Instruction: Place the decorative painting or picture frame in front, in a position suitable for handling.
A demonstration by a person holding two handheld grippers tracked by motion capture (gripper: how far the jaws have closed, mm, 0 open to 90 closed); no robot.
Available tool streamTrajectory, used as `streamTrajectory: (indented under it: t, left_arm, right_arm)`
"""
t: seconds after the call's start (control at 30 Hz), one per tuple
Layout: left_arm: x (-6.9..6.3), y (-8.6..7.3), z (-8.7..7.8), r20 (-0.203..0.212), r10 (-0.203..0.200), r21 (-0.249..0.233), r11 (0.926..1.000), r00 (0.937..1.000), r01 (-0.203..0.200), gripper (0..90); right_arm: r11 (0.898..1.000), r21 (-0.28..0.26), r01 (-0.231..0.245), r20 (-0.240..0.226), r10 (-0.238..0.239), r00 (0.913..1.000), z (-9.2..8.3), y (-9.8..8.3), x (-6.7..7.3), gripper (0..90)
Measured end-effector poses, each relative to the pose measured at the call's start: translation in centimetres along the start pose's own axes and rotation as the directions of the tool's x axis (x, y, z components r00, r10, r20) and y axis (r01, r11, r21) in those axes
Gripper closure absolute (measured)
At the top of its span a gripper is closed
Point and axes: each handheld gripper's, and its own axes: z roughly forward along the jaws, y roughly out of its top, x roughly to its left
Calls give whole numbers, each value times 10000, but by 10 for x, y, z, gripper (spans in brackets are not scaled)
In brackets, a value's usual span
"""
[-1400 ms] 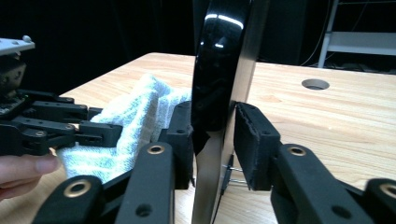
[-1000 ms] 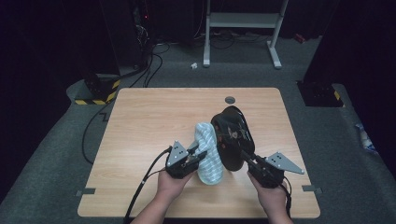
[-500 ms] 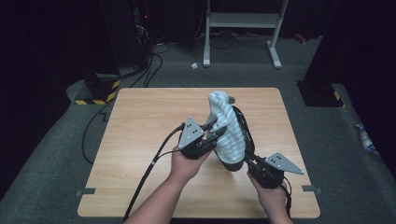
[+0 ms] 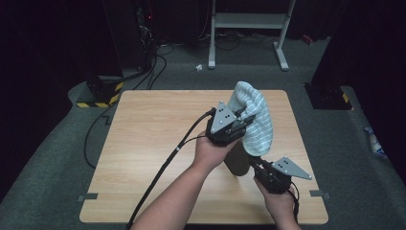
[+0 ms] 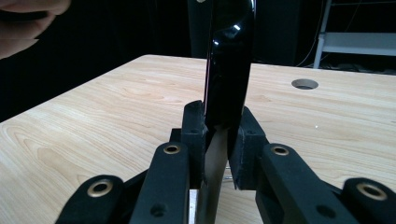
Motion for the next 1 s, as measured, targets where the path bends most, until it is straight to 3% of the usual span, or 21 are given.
streamTrajectory:
  t: [0.17, 0.37, 0.6, 0.87, 1.0]
  left_arm:
    - [10, 0, 0, -370, 170, 149, 9998, 9992, -165, 675]
    - [31, -8, -6, -753, -65, 346, 9994, 9971, 91, 678]
    - [48, -17, -24, -1159, -301, 366, 9987, 9928, 345, 678]
    - [48, -9, -43, -1148, -256, -24, 9997, 9931, 255, 679]
    - [40, -7, -51, -944, -130, -131, 9998, 9955, 118, 679]
  right_arm:
    - [10000, 2, 50, -74, -50, 10000, 0, 0, -1, 777]
    - [10000, 1, 78, -171, -78, 9998, -1, 0, -1, 777]
    - [9998, -117, 191, -421, -195, 9989, 0, -2, 5, 780]
    - [9999, -116, 3, -751, -12, 9972, 18, 1, 22, 780]
    - [9999, -46, 133, -946, -136, 9954, 32, 4, 35, 780]
